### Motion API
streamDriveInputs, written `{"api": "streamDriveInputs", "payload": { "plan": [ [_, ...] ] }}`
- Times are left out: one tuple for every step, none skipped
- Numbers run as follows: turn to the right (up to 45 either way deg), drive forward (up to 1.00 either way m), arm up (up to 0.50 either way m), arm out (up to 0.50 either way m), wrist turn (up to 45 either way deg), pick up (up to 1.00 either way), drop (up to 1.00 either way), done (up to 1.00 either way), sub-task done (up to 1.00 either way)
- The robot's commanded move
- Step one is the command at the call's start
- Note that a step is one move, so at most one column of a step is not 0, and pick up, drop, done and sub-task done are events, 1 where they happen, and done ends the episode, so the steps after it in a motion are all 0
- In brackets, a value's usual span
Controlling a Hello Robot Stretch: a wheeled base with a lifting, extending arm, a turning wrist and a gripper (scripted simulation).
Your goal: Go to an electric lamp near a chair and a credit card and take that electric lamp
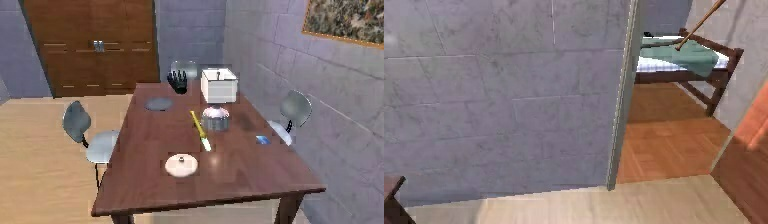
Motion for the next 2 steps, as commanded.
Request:
{"api": "streamDriveInputs", "payload": {
  "plan": [
    [36.0, 0.00, 0.00, 0.00, 0.0, 0.00, 0.00, 0.00, 0.00],
    [0.0, 0.40, 0.00, 0.00, 0.0, 0.00, 0.00, 0.00, 0.00]
  ]
}}
